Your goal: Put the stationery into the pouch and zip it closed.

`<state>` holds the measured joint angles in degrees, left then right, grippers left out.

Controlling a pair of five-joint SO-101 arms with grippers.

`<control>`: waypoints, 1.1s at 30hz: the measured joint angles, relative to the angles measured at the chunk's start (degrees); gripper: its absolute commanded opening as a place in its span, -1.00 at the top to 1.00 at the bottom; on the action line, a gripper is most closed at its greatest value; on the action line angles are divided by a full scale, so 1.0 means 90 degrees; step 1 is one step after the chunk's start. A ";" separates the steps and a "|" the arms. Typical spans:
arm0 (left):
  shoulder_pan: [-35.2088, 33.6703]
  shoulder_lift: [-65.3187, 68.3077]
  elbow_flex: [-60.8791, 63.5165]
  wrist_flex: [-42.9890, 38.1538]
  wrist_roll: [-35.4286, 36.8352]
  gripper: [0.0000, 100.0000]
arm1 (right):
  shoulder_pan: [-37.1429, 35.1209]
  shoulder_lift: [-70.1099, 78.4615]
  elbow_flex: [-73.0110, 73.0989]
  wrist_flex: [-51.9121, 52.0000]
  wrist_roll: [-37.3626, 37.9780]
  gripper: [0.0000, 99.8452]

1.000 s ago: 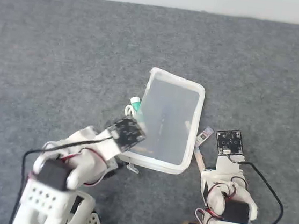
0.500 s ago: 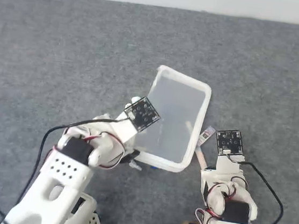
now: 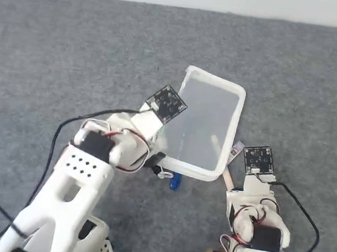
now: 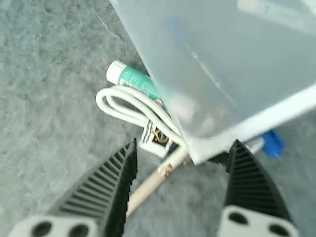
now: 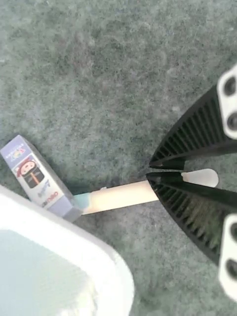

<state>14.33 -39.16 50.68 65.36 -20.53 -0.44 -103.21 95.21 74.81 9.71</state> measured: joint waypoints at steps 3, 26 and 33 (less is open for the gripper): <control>0.0000 0.0000 -0.0234 0.0654 -0.0332 0.45 | 0.0000 0.0000 0.0000 0.0000 0.0000 0.99; 0.0000 0.0059 0.1055 -0.1748 -0.0537 0.45 | 0.0000 0.0000 0.0000 0.0000 0.0000 0.99; 0.0000 0.0664 0.0811 -0.1915 -0.0440 0.45 | 0.0000 0.0000 0.0000 0.0000 0.0000 0.99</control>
<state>14.33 -33.19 57.98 48.13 -24.48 -0.44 -103.21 95.21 74.81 9.71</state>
